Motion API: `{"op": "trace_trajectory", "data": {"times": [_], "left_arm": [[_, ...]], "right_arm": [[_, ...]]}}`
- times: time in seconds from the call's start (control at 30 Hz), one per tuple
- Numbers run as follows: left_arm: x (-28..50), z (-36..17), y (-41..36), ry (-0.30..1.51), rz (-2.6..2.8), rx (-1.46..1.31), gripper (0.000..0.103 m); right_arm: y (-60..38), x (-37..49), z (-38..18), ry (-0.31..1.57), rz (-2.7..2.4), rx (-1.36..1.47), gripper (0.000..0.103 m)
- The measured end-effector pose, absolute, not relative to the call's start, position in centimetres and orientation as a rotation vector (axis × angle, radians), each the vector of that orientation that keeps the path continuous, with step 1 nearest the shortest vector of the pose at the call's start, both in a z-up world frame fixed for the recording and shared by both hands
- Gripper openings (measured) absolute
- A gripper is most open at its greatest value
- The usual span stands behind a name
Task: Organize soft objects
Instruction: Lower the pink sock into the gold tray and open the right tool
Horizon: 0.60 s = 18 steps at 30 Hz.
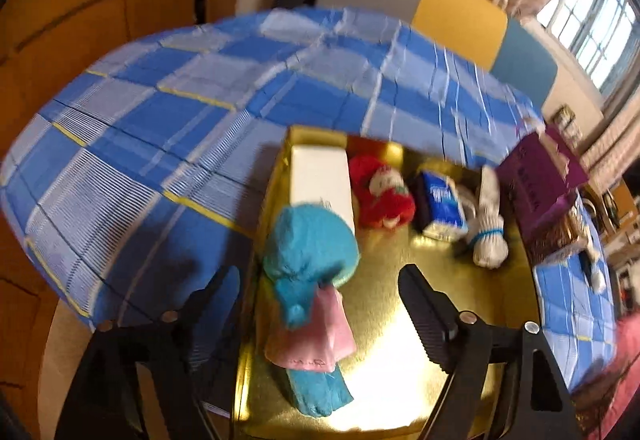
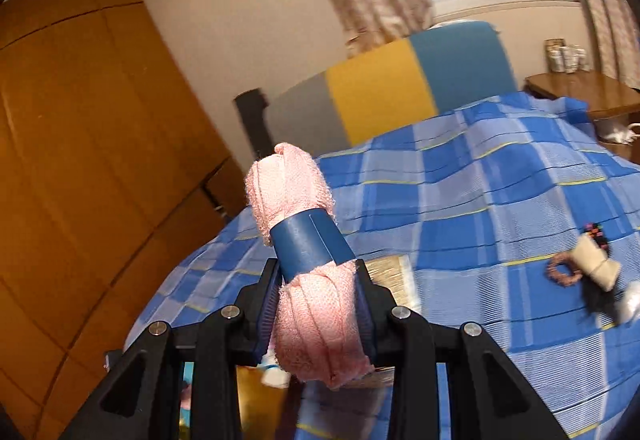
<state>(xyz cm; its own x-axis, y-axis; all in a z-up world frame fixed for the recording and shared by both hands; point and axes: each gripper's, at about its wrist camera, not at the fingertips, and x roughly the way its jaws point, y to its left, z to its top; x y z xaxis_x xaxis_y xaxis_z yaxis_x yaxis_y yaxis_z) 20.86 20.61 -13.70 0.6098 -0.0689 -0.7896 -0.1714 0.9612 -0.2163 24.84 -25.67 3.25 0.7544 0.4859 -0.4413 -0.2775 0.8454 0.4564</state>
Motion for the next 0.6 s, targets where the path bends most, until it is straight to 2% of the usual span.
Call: {"op": "trace_trajectory", "data": {"times": [0.13, 0.27, 0.4, 0.6], "left_arm": [[19.6, -13.0, 20.5, 0.845, 0.107, -0.274, 0.084], [18.3, -12.8, 20.4, 0.788, 0.173, -0.248, 0.09], [17.4, -13.1, 20.7, 0.769, 0.198, -0.265, 0.095], [16.4, -13.5, 21.1, 0.771, 0.229, -0.297, 0.096]], "right_arm": [[-21.4, 24.3, 2.6, 0.624, 0.511, 0.373, 0.034], [-16.9, 24.0, 0.7, 0.704, 0.578, 0.372, 0.034], [-12.1, 24.1, -2.5, 0.822, 0.623, 0.366, 0.034], [-5.7, 23.9, -8.0, 0.983, 0.633, 0.305, 0.034]]}}
